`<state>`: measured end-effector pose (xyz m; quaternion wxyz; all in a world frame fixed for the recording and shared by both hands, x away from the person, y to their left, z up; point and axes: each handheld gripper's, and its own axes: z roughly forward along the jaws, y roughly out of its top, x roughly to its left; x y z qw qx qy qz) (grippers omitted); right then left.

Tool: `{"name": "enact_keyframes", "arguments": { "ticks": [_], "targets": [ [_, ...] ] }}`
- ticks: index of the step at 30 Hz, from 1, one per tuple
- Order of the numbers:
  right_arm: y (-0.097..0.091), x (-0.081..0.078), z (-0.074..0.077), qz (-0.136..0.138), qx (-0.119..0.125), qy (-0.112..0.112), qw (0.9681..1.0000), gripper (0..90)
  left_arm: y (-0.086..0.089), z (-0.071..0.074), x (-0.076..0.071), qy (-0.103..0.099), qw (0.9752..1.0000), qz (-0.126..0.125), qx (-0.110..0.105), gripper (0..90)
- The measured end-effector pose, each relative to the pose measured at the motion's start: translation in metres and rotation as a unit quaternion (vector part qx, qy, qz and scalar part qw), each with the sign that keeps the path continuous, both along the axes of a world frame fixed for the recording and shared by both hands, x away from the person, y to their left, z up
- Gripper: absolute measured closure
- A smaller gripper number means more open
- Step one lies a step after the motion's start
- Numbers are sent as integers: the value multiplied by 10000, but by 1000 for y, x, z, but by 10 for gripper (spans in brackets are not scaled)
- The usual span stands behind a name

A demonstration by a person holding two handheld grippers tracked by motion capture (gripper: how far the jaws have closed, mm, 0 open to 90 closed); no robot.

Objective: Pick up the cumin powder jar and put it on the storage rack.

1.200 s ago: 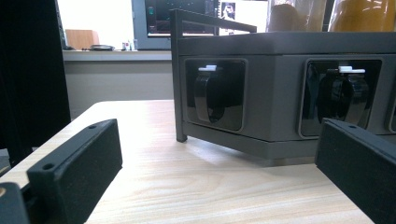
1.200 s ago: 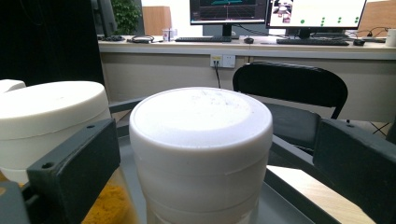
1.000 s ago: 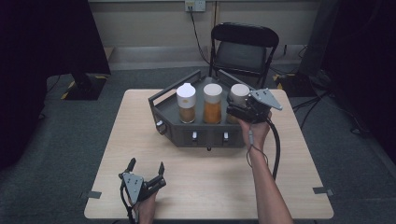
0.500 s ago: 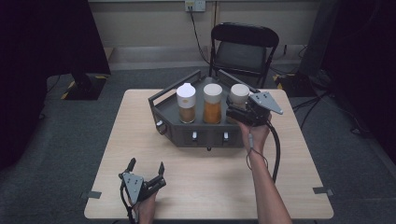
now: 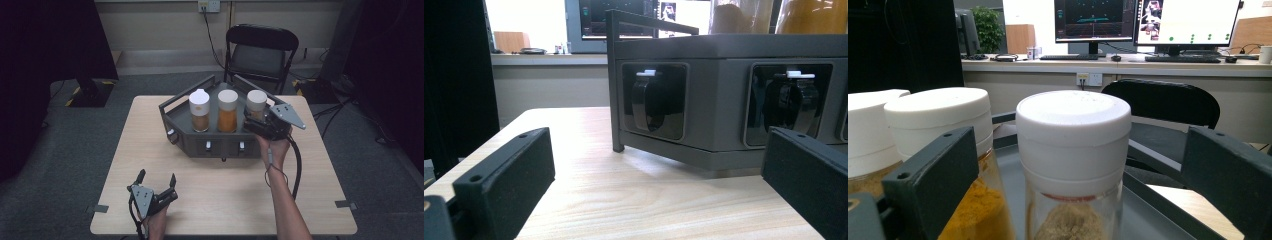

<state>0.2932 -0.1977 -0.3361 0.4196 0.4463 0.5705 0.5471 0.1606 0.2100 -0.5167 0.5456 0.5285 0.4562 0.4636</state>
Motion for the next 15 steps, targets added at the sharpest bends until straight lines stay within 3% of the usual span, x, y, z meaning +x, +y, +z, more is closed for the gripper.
{"name": "enact_keyframes", "arguments": {
  "ticks": [8,15],
  "targets": [
    [1,-13,-7,-38,-83,-69,9999,8,0,0,0,0,10000,0,0,3],
    [-2,-20,-12,-6,2,-84,10000,8,0,0,0,0,10000,0,1,3]
  ]
}}
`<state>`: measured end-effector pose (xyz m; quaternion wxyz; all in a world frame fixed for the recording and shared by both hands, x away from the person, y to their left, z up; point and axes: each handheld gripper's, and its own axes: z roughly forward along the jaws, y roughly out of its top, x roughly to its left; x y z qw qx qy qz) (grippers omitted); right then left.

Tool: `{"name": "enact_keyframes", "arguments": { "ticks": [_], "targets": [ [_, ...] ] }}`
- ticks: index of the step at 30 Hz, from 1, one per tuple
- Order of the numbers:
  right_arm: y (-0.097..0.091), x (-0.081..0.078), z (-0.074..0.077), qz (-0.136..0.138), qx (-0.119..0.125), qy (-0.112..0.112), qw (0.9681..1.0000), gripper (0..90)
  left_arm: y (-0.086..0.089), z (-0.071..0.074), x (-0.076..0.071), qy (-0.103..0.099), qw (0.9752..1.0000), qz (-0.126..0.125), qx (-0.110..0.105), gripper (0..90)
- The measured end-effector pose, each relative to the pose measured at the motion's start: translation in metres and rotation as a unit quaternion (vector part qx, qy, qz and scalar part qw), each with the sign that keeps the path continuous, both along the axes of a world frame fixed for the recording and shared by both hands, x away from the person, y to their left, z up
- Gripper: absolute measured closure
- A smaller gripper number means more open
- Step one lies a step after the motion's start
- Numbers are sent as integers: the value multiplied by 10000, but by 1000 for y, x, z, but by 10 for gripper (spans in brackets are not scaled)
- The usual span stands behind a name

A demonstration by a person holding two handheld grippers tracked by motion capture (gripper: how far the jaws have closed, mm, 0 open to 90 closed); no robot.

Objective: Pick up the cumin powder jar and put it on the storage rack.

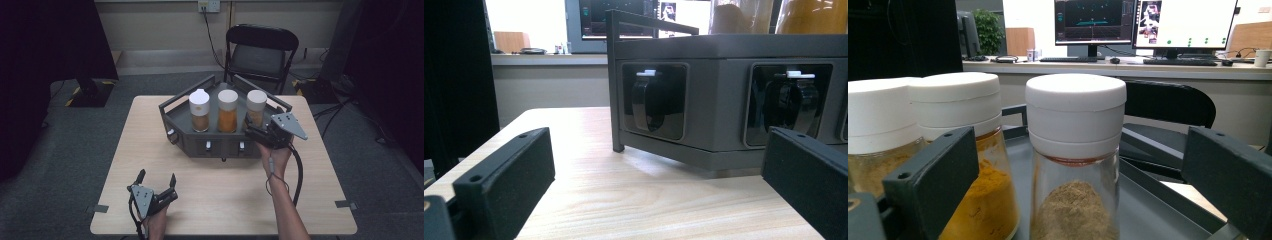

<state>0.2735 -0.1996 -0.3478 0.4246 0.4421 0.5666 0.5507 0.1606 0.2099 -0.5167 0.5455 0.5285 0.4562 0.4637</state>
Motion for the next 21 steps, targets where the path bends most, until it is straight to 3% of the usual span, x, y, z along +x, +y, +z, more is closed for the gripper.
{"name": "enact_keyframes", "arguments": {
  "ticks": [21],
  "targets": [
    [-2,-31,-19,70,103,-236,9996,5,0,0,0,0,10000,0,0,3]
  ]
}}
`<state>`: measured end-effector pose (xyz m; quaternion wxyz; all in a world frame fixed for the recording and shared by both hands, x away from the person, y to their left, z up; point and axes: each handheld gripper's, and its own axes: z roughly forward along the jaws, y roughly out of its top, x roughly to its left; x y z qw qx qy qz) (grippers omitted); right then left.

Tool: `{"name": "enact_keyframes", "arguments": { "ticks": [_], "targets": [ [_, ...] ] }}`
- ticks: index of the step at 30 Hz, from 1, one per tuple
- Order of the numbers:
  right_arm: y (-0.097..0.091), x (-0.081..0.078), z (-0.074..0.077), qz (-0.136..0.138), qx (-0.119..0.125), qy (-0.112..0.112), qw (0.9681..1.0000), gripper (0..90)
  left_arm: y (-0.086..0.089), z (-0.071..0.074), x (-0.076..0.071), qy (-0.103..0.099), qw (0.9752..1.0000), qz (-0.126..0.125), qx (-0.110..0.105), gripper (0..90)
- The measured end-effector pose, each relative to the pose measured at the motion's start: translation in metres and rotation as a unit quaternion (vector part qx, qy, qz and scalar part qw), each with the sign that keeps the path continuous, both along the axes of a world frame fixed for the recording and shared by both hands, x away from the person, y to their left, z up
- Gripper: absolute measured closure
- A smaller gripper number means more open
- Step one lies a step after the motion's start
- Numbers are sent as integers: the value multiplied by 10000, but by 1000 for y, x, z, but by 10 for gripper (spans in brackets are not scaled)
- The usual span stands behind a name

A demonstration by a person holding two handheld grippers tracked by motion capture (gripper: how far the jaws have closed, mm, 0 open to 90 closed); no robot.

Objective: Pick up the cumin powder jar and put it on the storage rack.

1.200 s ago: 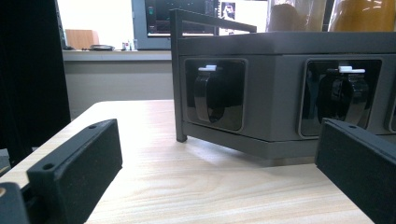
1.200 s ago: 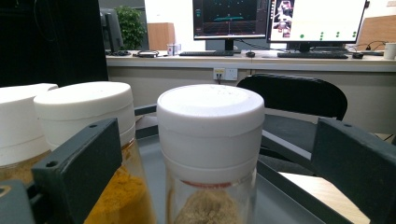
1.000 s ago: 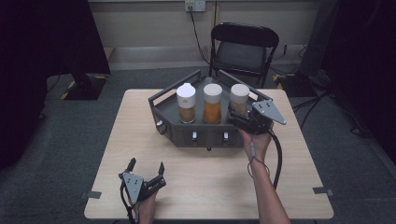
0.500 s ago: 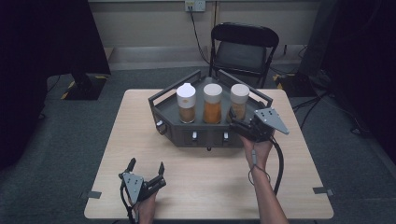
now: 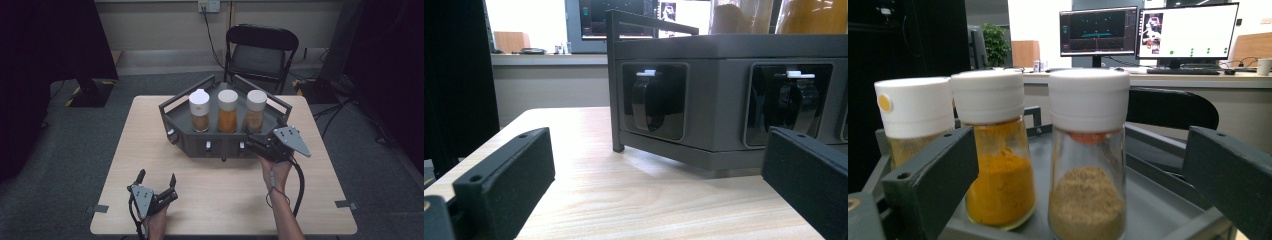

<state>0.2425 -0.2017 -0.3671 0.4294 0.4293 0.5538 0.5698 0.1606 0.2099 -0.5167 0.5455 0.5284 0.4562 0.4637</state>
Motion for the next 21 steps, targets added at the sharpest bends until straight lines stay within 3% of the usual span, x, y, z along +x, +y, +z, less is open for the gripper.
{"name": "enact_keyframes", "arguments": {
  "ticks": [21],
  "targets": [
    [-7,-22,-17,-2,151,-5,9999,4,0,0,0,1,10000,0,0,3]
  ]
}}
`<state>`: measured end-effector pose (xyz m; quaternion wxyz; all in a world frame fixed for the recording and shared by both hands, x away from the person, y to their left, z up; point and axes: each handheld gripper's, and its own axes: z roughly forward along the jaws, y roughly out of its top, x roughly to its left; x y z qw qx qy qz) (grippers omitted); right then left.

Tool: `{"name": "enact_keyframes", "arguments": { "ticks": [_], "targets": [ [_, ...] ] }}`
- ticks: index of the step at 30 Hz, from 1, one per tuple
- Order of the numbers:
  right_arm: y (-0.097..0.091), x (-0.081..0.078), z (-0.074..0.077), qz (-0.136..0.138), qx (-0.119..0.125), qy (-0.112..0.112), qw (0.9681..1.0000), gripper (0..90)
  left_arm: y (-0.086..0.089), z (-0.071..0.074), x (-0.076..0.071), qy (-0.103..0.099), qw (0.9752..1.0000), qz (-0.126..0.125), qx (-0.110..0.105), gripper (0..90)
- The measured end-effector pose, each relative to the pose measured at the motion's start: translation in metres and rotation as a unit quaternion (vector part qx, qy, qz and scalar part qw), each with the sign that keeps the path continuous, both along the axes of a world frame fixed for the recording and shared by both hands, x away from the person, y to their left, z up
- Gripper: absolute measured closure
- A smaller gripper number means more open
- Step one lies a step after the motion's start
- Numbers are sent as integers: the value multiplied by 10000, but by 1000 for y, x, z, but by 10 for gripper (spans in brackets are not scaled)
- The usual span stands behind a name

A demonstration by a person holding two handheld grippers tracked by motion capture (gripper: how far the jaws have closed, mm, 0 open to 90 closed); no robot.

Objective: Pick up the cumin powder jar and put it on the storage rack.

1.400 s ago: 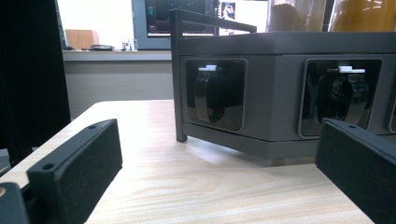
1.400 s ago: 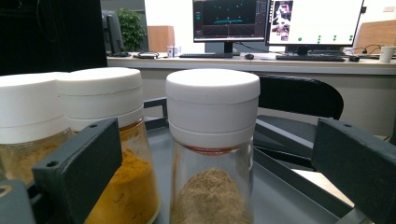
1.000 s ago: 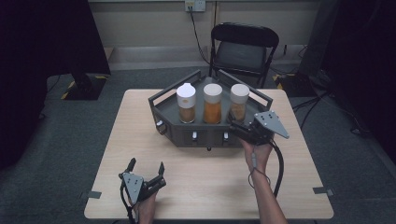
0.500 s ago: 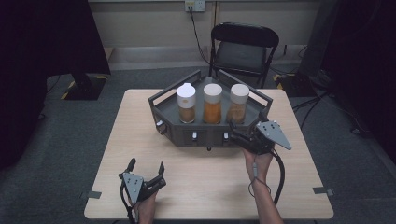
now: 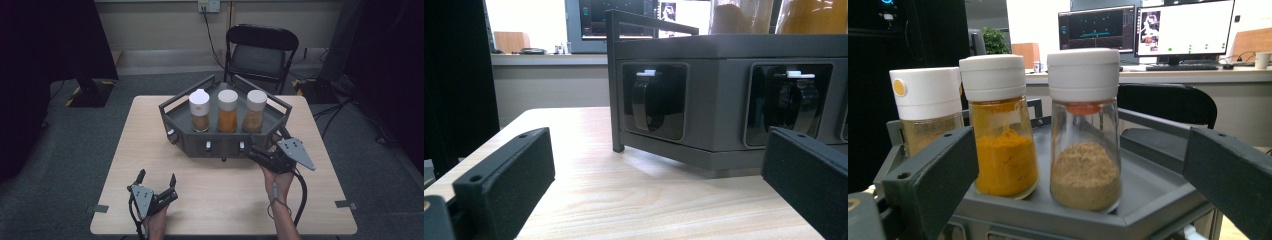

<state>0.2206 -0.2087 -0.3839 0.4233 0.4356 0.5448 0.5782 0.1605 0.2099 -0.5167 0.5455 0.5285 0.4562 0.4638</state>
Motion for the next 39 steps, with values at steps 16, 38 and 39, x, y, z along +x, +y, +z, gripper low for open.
{"name": "enact_keyframes", "arguments": {
  "ticks": [16,38,39],
  "targets": [
    [-3,-17,-20,-124,-93,-21,9999,1,0,0,0,0,10000,-1,1,3],
    [-7,-47,-54,-203,-59,56,9998,0,0,0,0,-1,10000,-1,1,3],
    [-7,-48,-55,-219,-54,74,9997,0,0,0,0,0,10000,-2,2,3]
  ]
}}
